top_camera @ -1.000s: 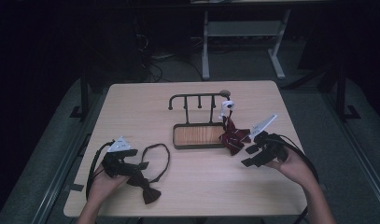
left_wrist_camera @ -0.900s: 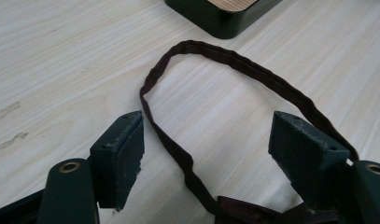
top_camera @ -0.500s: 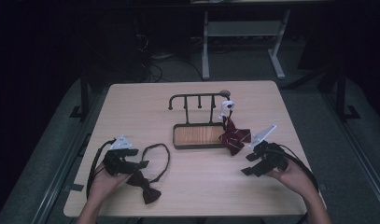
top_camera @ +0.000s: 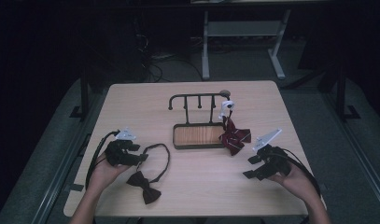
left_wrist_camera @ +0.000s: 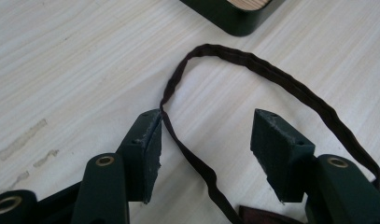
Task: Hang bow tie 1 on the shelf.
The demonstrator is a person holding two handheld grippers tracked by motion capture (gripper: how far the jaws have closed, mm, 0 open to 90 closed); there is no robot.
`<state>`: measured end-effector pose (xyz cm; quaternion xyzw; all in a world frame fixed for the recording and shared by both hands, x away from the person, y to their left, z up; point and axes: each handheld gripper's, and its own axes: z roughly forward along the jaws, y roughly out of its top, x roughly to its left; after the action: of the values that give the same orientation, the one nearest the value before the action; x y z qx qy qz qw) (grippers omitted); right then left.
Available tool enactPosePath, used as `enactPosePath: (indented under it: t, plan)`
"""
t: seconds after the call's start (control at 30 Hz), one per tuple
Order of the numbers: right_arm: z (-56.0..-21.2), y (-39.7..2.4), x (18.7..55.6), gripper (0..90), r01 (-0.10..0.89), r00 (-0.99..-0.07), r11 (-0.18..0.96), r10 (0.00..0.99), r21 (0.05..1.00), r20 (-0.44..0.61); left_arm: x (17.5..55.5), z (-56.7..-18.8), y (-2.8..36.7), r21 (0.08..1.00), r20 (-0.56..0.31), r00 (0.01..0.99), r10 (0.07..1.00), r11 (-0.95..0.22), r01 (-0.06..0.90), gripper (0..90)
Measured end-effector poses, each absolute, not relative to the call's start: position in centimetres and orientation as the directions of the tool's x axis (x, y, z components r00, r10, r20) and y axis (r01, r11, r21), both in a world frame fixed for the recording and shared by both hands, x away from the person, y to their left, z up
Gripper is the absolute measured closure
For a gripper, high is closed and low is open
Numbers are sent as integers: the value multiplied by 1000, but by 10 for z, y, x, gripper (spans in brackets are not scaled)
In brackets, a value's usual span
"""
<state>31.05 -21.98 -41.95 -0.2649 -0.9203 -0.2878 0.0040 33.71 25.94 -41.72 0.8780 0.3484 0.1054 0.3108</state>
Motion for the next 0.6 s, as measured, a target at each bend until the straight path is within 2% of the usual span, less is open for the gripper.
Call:
enactPosePath:
  t: [0.43, 0.5, 0.6]
  plan:
    - [-421, -222, 309, 365, 489, -861, 691, 482, 533, 165, 365, -416, 240, 537, 6, 773, 635, -654, 533, 465]
    - [-421, -222, 309, 363, 491, -859, 691, 484, 531, 166, 368, -415, 238, 532, -1, 778, 628, -659, 532, 517]
    - [-421, -222, 309, 357, 488, -861, 691, 482, 533, 162, 374, -417, 236, 518, -13, 778, 628, -661, 543, 544]
